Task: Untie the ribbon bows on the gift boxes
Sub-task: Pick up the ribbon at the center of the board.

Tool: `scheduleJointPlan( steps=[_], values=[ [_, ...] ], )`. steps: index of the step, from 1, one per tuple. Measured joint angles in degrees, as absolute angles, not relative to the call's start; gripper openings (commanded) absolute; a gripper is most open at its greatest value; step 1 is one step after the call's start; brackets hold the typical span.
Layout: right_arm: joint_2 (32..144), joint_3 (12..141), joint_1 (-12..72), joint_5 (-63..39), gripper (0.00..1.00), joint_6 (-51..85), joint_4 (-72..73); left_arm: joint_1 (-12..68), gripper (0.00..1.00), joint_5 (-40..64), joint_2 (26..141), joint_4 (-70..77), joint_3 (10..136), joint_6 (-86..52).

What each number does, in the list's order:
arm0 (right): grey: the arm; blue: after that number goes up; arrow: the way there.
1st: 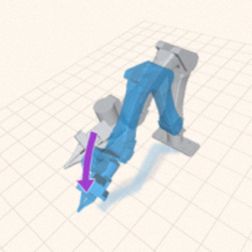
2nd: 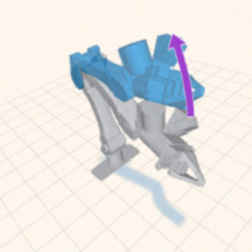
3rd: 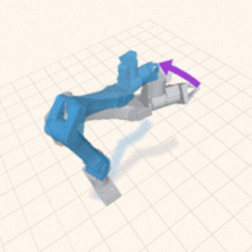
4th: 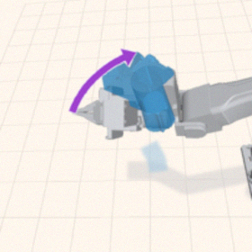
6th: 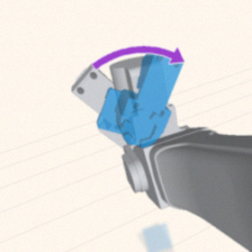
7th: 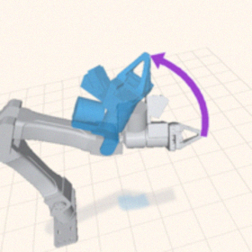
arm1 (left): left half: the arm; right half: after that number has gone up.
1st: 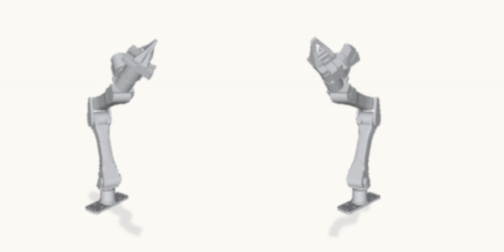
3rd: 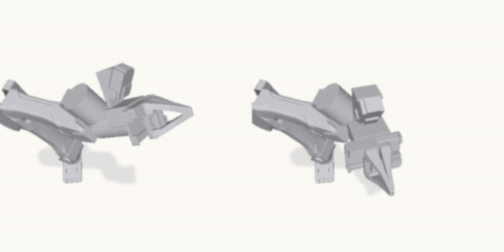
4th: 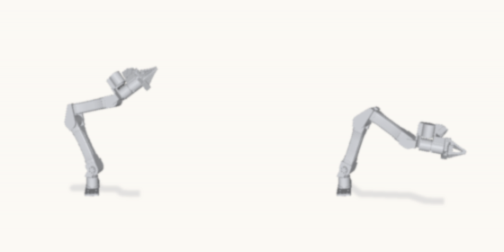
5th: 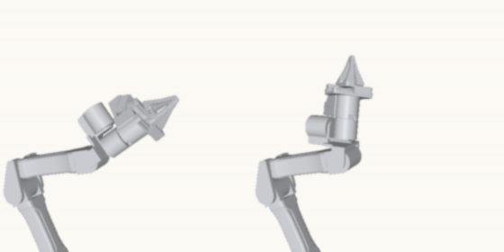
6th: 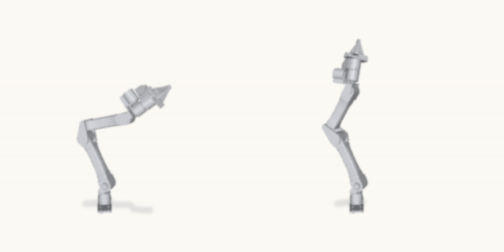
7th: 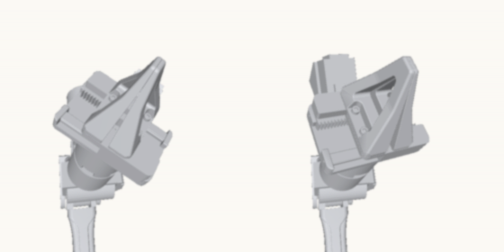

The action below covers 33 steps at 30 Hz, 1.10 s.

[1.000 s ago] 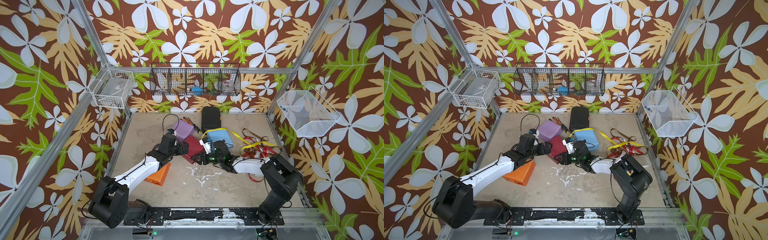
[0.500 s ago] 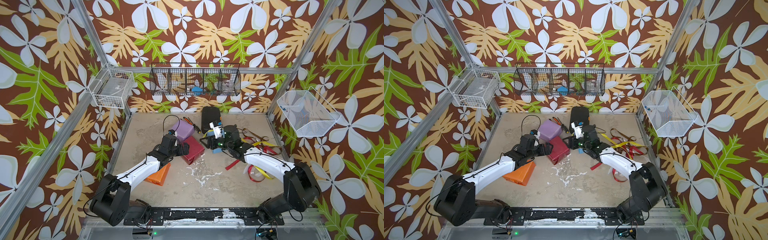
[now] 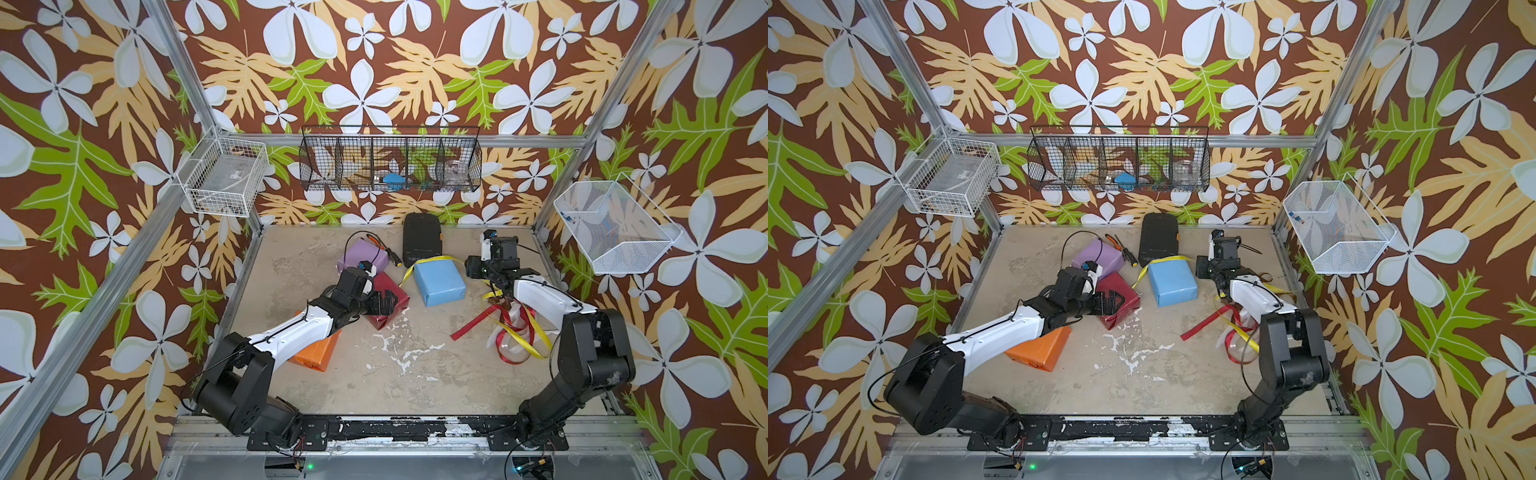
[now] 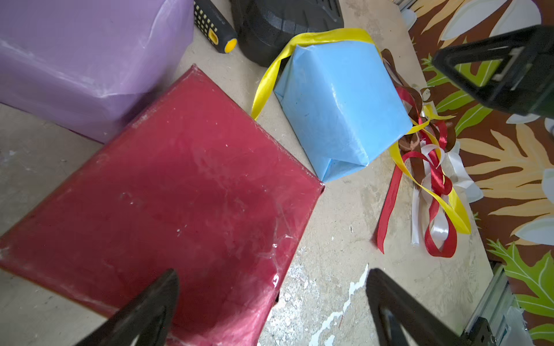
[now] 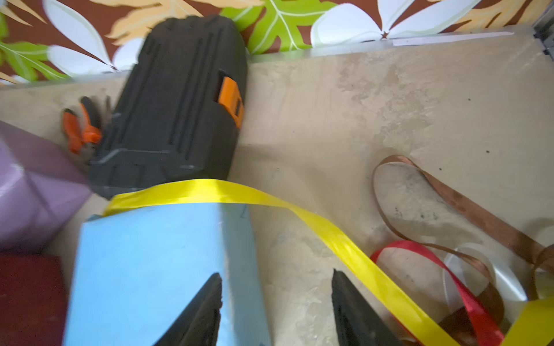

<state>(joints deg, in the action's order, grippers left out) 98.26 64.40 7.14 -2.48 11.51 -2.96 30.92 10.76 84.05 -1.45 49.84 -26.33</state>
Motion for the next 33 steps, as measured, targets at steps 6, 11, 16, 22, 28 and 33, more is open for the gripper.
scheduleJointPlan(
  steps=[6,11,16,22,28,33],
  values=[
    [107.6,70.8,7.1,1.6,0.73,5.3,-4.2,30.9,1.0,10.7,83.0,-1.5,48.9,-25.8],
    [115.3,78.7,7.1,3.4,0.74,1.4,-4.5,30.9,1.0,10.5,83.0,-1.4,48.9,-25.8],
    [119.9,81.8,7.1,3.4,0.7,-0.5,-4.3,30.9,1.0,10.3,82.9,-1.4,48.9,-25.7],
    [117.4,79.2,8.1,1.0,0.63,-2.1,-2.9,30.9,1.0,9.4,82.9,-1.4,48.9,-25.6],
    [112.1,72.0,9.1,-0.7,0.63,-3.2,-1.7,30.9,1.0,9.3,82.9,-1.4,48.9,-25.6],
    [115.8,73.3,8.9,0.4,0.69,-3.5,-2.3,30.9,1.0,9.5,83.0,-1.3,48.9,-25.6]
  ],
)
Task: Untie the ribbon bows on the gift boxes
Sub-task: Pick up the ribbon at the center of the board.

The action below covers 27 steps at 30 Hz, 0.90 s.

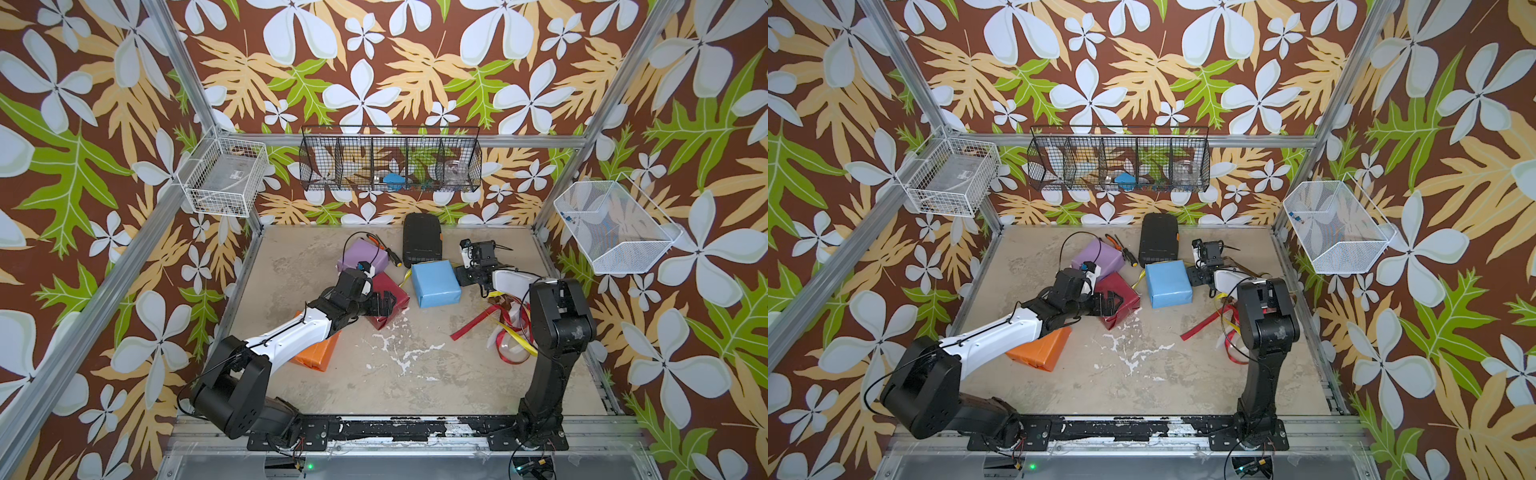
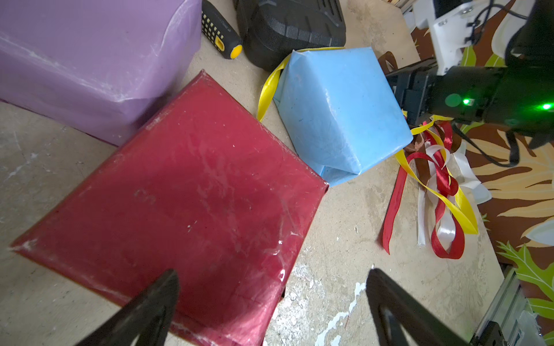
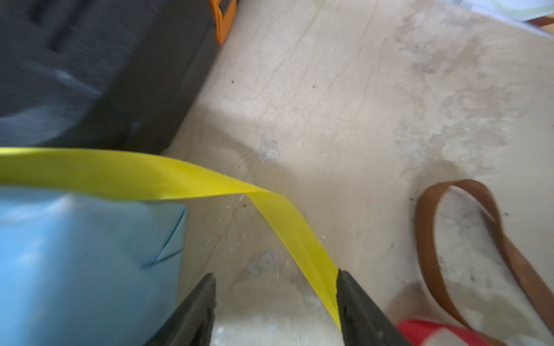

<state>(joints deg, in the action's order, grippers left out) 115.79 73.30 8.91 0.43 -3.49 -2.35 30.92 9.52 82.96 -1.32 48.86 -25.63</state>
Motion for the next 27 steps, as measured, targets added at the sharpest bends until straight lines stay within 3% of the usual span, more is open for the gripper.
scheduleJointPlan(
  steps=[4,7,10,14,20,27],
  values=[
    [120.1,78.5,9.1,0.9,0.74,-3.7,-3.4,30.9,1.0,9.5,82.9,-1.1,48.6,-25.6],
    [122.5,82.1,9.1,2.3,0.68,-3.6,-5.3,30.9,1.0,9.5,82.8,-1.0,48.6,-25.6],
    [124.8,85.1,8.9,3.0,0.44,-3.1,-6.6,30.9,1.0,9.5,82.8,-1.0,48.6,-25.6],
    [127.1,88.2,8.0,1.6,0.01,-2.8,-7.7,30.9,1.0,9.5,82.8,-1.0,48.6,-25.6],
    [122.1,82.6,6.6,1.1,0.0,-1.2,-9.5,30.9,1.0,9.5,82.7,-0.7,48.6,-25.6],
    [106.1,78.2,6.7,-0.2,0.0,4.3,-10.5,30.9,1.0,9.5,82.7,-0.2,48.4,-25.7]
  ],
)
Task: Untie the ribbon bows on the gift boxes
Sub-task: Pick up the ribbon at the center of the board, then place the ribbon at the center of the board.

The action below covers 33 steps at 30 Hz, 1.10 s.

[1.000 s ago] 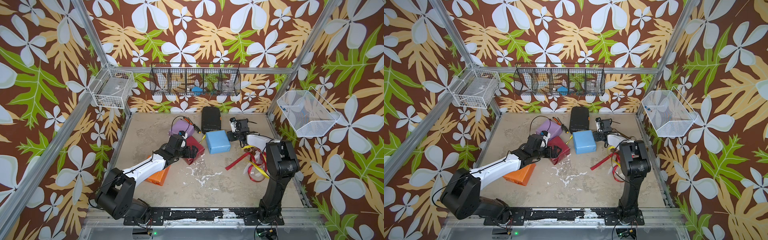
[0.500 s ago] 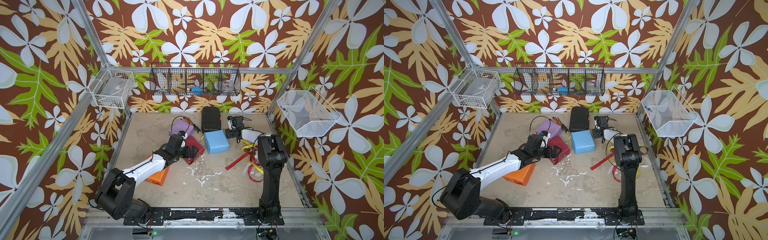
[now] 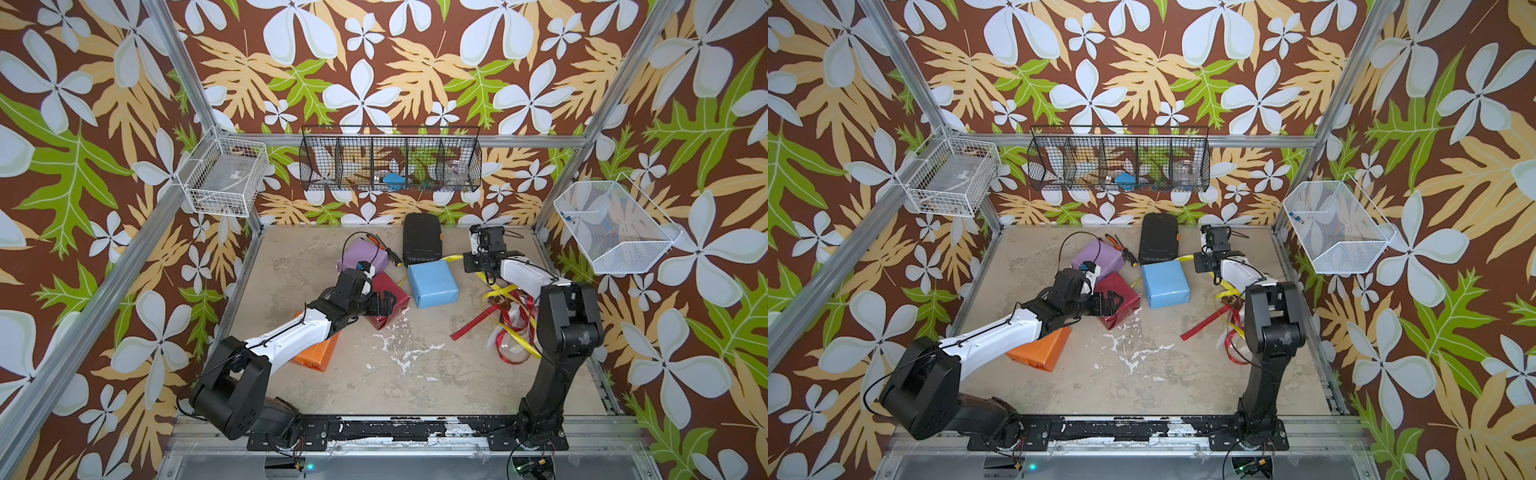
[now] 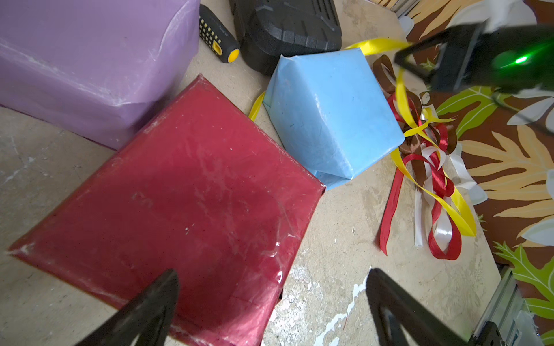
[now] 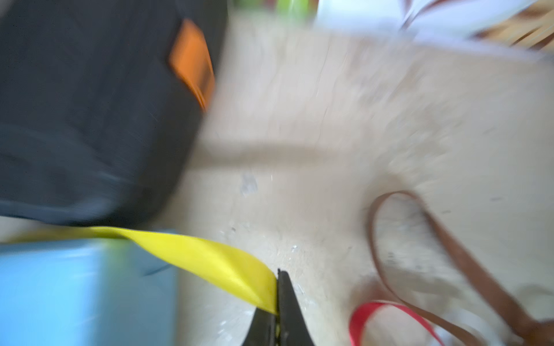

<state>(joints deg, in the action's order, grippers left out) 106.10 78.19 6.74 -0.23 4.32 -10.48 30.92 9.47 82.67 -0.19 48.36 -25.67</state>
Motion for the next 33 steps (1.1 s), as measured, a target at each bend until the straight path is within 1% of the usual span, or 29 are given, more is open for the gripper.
scheduleJointPlan(
  steps=[7,16,19,23,26,27,28,30,31,32,33],
  values=[
    [87.5,73.4,5.1,0.3,0.0,10.2,-8.0,30.9,1.0,9.3,81.5,-0.1,47.4,-25.7],
    [68.7,65.8,-7.0,2.2,0.0,18.3,-4.7,30.9,1.0,9.2,81.0,0.3,47.1,-25.9],
    [65.7,64.1,-8.0,2.9,0.0,19.2,-4.2,30.9,1.0,9.3,81.0,0.3,47.1,-26.2],
    [67.9,61.8,-8.4,1.8,0.0,19.3,-4.1,30.9,1.0,9.4,80.9,0.3,47.1,-26.5],
    [73.0,59.2,-8.4,-2.2,0.14,19.5,-5.7,30.9,1.0,9.8,80.9,0.3,47.1,-26.5],
    [74.7,58.1,-8.4,-4.2,0.23,20.0,-6.7,30.9,1.0,10.0,80.9,0.3,47.1,-26.5],
    [76.2,57.1,-8.3,-6.0,0.37,20.4,-7.8,30.9,1.0,10.3,80.9,0.3,47.1,-26.5],
    [78.4,55.4,-8.1,-8.7,0.56,20.5,-9.8,30.9,1.0,10.6,80.9,0.3,47.1,-26.5],
    [79.3,54.9,-7.7,-9.6,0.72,20.4,-10.9,30.9,1.0,10.6,80.9,0.3,47.1,-26.5],
    [79.8,54.6,-7.3,-10.4,0.94,20.3,-11.8,30.9,1.0,10.6,80.9,0.3,47.1,-26.5],
    [80.1,54.4,-6.5,-10.7,1.0,20.1,-12.8,30.9,1.0,10.5,80.9,0.3,47.1,-26.5]
  ],
)
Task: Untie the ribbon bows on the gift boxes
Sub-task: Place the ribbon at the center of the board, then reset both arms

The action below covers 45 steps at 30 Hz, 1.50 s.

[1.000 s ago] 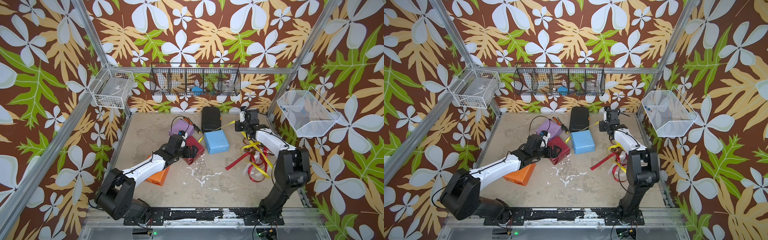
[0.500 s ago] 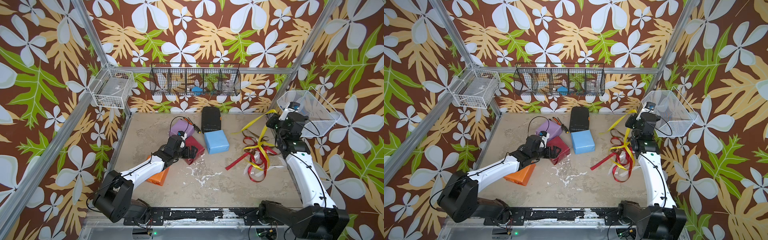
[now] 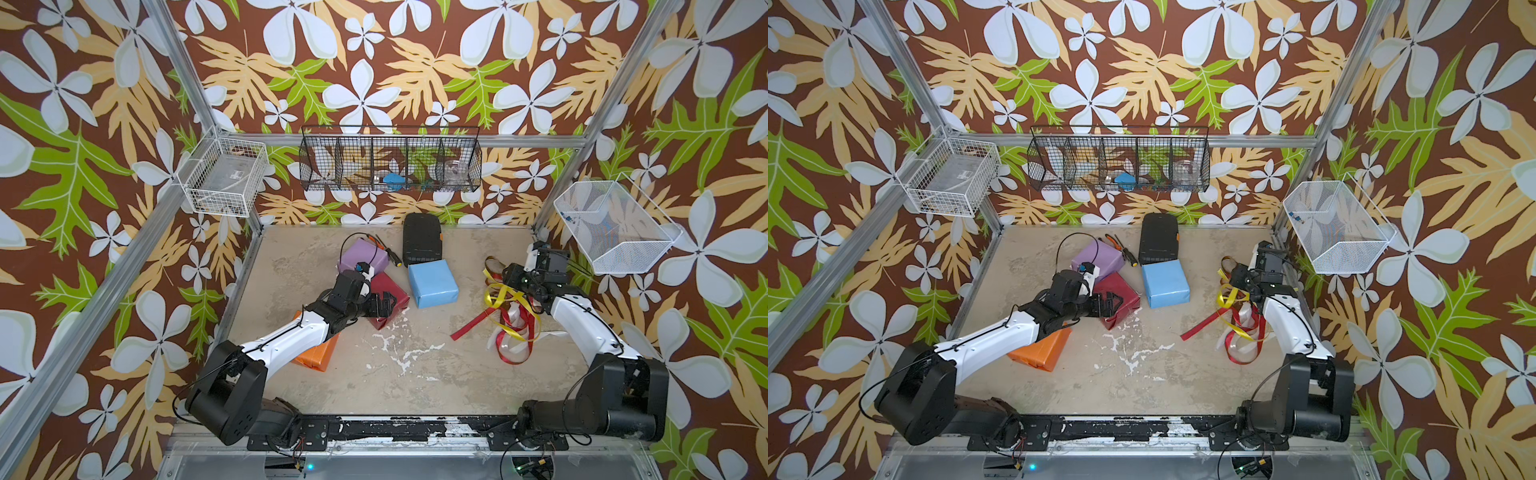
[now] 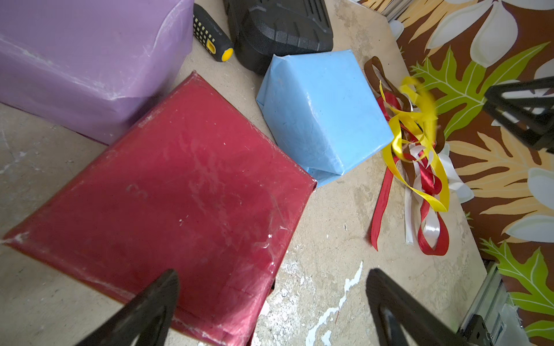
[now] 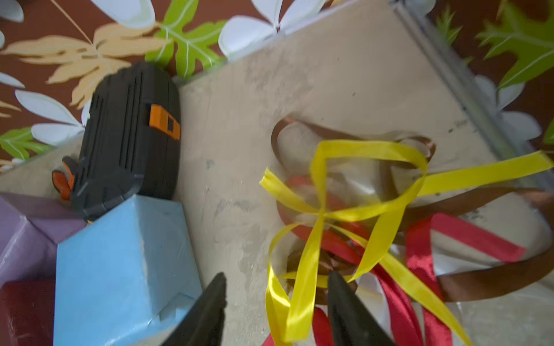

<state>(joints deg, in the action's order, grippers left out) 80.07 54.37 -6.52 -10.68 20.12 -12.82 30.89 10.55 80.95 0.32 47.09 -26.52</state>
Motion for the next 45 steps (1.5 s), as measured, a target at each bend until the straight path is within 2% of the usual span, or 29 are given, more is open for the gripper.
scheduleJointPlan(
  steps=[5,12,20,28,34,45],
  values=[
    [76.7,54.0,-1.0,-9.1,1.0,18.3,-15.6,30.9,1.0,8.0,79.9,0.2,46.9,-26.8],
    [72.2,45.6,0.1,-6.8,1.0,16.0,-4.5,29.4,1.0,-0.4,73.0,0.2,46.2,-26.5],
    [75.4,24.6,0.7,-3.6,1.0,5.4,24.1,20.4,1.0,-15.1,65.5,9.6,35.5,-20.1],
    [83.7,12.9,0.7,-1.0,1.0,2.1,57.5,6.9,1.0,-28.0,66.9,33.5,16.8,-13.0],
    [86.6,7.0,0.9,0.0,1.0,1.3,73.5,6.3,1.0,-29.4,72.8,49.8,11.4,-7.6],
    [86.6,10.0,0.9,0.4,1.0,1.3,75.0,5.8,1.0,-20.5,83.0,71.2,7.1,-4.5]
  ],
)
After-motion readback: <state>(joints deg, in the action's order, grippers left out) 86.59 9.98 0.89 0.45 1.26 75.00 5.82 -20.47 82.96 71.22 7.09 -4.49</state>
